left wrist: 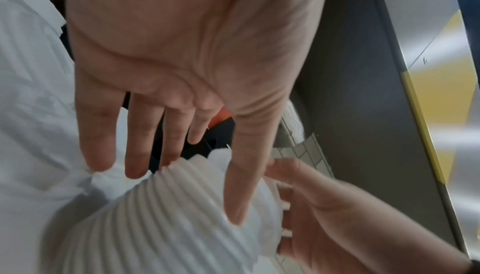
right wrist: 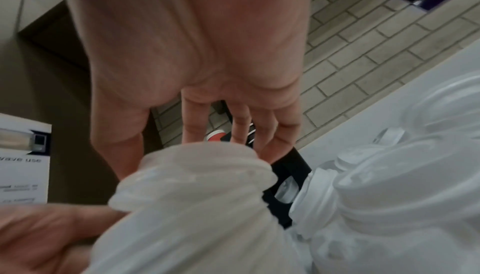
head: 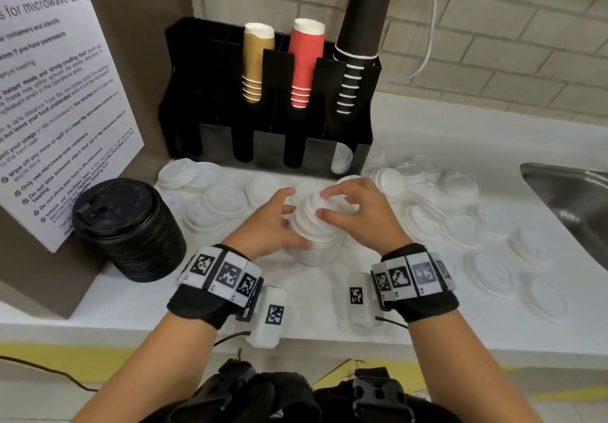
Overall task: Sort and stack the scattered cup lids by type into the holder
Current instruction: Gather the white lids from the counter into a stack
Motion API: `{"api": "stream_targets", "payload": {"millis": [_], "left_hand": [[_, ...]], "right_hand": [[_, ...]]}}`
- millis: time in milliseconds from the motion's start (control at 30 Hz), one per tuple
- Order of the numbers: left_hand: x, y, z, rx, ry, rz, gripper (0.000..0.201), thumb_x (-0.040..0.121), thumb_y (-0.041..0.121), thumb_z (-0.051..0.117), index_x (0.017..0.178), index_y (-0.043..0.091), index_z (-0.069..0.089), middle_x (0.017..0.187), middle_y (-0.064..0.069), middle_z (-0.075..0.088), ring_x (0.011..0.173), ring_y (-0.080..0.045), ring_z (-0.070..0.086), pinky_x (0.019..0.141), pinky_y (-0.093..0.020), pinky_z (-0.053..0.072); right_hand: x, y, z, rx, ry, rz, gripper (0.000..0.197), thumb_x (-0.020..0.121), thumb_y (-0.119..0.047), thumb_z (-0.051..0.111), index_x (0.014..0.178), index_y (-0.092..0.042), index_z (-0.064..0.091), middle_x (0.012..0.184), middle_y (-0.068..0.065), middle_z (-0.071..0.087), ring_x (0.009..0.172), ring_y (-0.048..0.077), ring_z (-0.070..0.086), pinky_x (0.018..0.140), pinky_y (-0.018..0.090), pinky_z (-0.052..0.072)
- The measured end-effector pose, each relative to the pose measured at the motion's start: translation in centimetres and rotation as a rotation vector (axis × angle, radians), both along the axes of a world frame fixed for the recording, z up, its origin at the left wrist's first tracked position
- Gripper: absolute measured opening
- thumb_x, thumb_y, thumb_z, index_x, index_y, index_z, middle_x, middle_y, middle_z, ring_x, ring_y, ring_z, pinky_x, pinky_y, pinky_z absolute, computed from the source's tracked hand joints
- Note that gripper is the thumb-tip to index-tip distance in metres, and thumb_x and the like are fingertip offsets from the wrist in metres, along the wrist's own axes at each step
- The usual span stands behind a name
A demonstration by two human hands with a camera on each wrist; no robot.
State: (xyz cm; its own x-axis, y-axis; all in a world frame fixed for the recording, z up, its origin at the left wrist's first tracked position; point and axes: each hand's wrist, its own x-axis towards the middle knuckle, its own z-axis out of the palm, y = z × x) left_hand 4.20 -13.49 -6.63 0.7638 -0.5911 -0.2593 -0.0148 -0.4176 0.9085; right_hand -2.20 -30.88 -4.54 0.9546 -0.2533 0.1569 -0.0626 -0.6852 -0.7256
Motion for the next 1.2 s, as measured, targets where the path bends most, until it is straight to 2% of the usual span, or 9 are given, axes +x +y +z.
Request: {"api": "stream_targets", "payload": {"millis": [233,400,567,700,833,900,1000,1133,1200], "left_hand": [[0.0,-0.5,-0.5,0.001,-0.031,0.029,0.103,0.067,0.009,0.087,0.148,0.027,0.025,0.139,0.0,0.049,0.113,-0.019,0.058,0.1,-0.041,0.049],[0.3,-0.5,-0.6,-0.001,-0.033,0.028,0.1,0.066,0.01,0.087,0.146,0.027,0.03,0.135,0.003,0.051,0.112,-0.02,0.058,0.1,-0.042,0.049],[0.5,-0.5,-0.9,-0.008,-0.03,0.013,0.093,0.066,0.005,0.086,0.141,0.028,0.037,0.134,0.003,0.052,0.11,-0.017,0.058,0.093,-0.033,0.051],[0.7,-0.4,-0.8,0.008,-0.032,-0.028,0.095,0.063,0.006,0.088,0.14,0.031,0.039,0.13,0.007,0.051,0.105,-0.011,0.057,0.08,-0.022,0.05],[0.7,-0.5,-0.7,0.019,-0.027,-0.04,0.098,0.063,0.012,0.09,0.143,0.03,0.037,0.134,0.007,0.047,0.116,-0.017,0.053,0.097,-0.033,0.046],[0.7,-0.6,-0.7,0.015,-0.024,-0.038,0.097,0.065,0.016,0.089,0.145,0.029,0.036,0.136,0.007,0.047,0.12,-0.019,0.051,0.103,-0.037,0.044],[0.7,-0.8,-0.7,0.012,-0.034,-0.05,0.097,0.066,0.018,0.089,0.146,0.031,0.036,0.134,0.008,0.046,0.121,-0.018,0.05,0.104,-0.038,0.043],[0.6,-0.9,-0.8,0.014,-0.045,-0.079,0.096,0.067,0.016,0.088,0.145,0.034,0.036,0.126,0.014,0.046,0.117,-0.014,0.048,0.104,-0.036,0.042],[0.7,-1.0,-0.9,0.018,-0.051,-0.077,0.095,0.067,0.015,0.087,0.145,0.034,0.036,0.124,0.015,0.046,0.117,-0.015,0.048,0.104,-0.037,0.043]], "right_hand": [[0.8,1.0,-0.1,-0.165,0.082,0.088,0.035,0.073,-0.029,0.081,0.106,-0.024,0.073,0.122,0.0,0.048,0.11,0.007,0.045,0.089,0.015,0.03],[0.3,1.1,-0.4,-0.179,0.068,0.098,0.035,0.07,-0.026,0.082,0.104,-0.025,0.073,0.113,-0.005,0.046,0.102,0.003,0.043,0.076,0.003,0.031],[0.2,1.2,-0.7,-0.161,0.045,0.1,0.037,0.068,-0.024,0.085,0.102,-0.023,0.072,0.113,-0.005,0.045,0.104,0.006,0.046,0.079,-0.002,0.031],[-0.1,0.9,-0.9,-0.108,0.066,0.127,0.046,0.064,-0.033,0.087,0.105,-0.025,0.067,0.115,-0.003,0.046,0.109,0.009,0.046,0.09,0.013,0.035],[0.3,-2.8,-0.3,-0.023,-0.031,-0.154,0.024,0.086,-0.031,0.069,0.108,-0.021,0.065,0.112,0.002,0.054,0.106,0.018,0.054,0.08,0.016,0.035],[0.5,-5.4,0.0,-0.14,0.17,-0.253,0.032,0.091,-0.031,0.062,0.12,-0.017,0.061,0.122,0.008,0.057,0.113,0.023,0.054,0.086,0.02,0.034],[0.5,-7.5,-0.3,-0.227,0.52,-0.244,0.057,0.084,-0.036,0.07,0.134,-0.02,0.05,0.136,0.008,0.052,0.126,0.026,0.046,0.101,0.032,0.039],[0.6,-7.4,-0.8,-0.209,0.596,-0.199,0.075,0.073,-0.029,0.08,0.139,-0.026,0.044,0.135,0.004,0.051,0.119,0.022,0.051,0.085,0.027,0.043],[0.7,-7.3,-1.0,-0.245,0.58,-0.182,0.074,0.073,-0.028,0.08,0.137,-0.027,0.044,0.131,0.006,0.053,0.118,0.024,0.051,0.088,0.029,0.043]]}}
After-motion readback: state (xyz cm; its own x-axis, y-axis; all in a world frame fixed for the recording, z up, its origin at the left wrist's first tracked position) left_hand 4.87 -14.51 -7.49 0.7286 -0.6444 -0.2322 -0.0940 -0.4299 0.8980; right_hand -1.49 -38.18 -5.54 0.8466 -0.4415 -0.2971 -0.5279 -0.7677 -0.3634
